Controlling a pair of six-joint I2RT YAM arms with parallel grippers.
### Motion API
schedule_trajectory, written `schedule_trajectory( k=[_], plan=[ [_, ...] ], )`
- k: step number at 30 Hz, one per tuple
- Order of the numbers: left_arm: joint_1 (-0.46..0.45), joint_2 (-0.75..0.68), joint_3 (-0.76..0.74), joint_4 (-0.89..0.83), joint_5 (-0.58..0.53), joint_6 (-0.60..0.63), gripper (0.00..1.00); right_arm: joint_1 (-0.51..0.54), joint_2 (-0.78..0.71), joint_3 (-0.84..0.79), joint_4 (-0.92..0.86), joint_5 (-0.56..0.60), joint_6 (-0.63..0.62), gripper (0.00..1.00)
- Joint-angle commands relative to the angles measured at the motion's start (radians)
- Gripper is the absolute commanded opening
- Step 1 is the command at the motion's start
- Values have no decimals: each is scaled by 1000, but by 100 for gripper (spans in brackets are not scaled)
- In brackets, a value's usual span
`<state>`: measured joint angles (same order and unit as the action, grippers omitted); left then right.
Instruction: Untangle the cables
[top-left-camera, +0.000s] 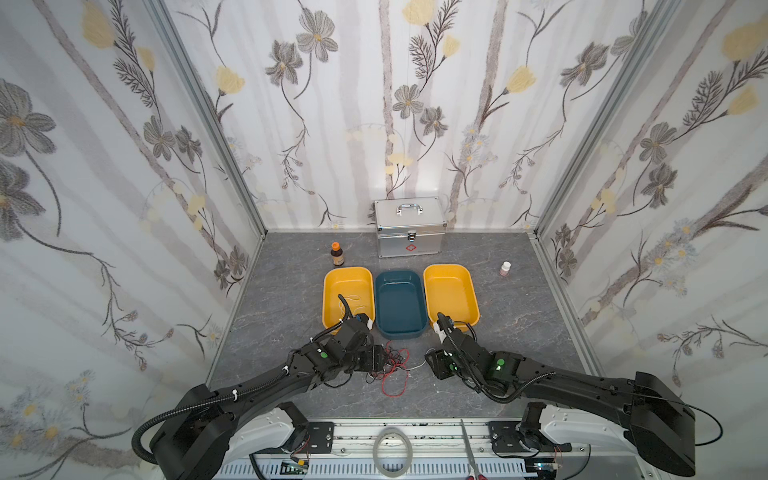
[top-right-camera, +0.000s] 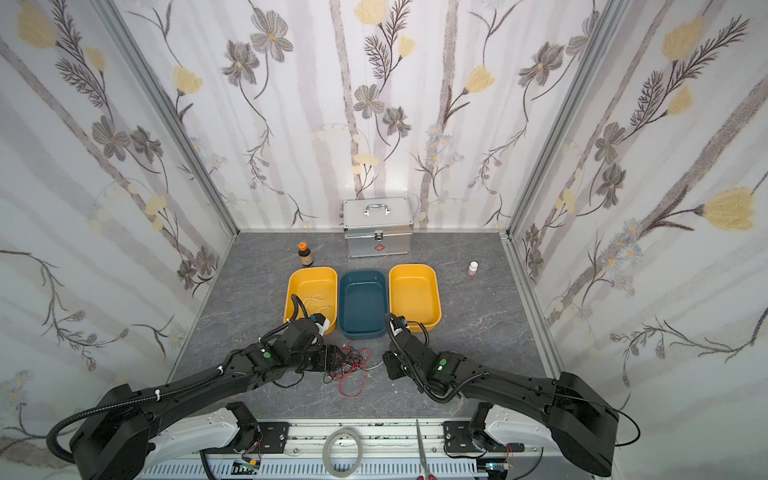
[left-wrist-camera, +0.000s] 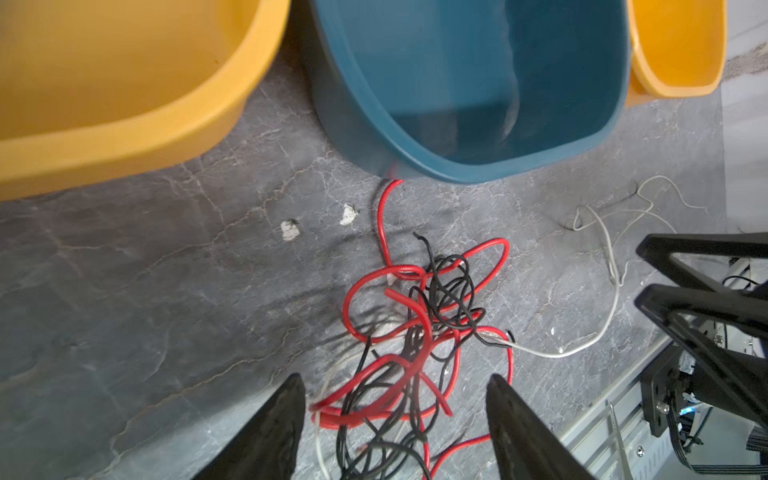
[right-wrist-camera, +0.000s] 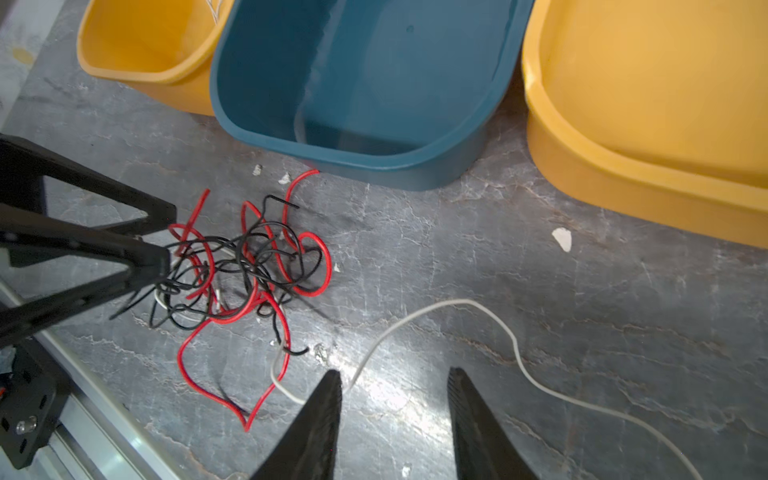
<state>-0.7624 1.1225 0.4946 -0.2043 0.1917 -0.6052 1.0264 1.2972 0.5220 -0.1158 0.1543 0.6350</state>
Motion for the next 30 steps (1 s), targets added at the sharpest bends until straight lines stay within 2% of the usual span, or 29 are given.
schedule_trajectory(
  k=[1, 4, 10, 13, 17, 22, 26, 30],
  plan=[
    [3, 34, -1, 47, 19, 16, 73, 3, 5, 3, 88, -95, 32, 48],
    [5, 83, 8, 70, 32, 24, 74, 9, 35, 2, 136, -154, 69, 50],
    [10, 133, 6, 106, 15, 38, 77, 31, 123, 39, 162, -141, 55, 60],
    [11, 165, -3, 133, 23, 26, 74, 32, 182, 57, 163, -156, 57, 60],
    [11, 169, -23, 172, 20, 7, 66, 35, 225, 50, 218, -170, 64, 59],
    [11, 184, -28, 193, 35, 1, 47, 34, 244, 52, 271, -179, 65, 49],
    [12, 180, -36, 198, 30, -4, 25, 35, 252, 49, 271, -173, 64, 27],
    [11, 171, -40, 194, 23, -7, 17, 35, 245, 32, 266, -156, 64, 16]
  ],
)
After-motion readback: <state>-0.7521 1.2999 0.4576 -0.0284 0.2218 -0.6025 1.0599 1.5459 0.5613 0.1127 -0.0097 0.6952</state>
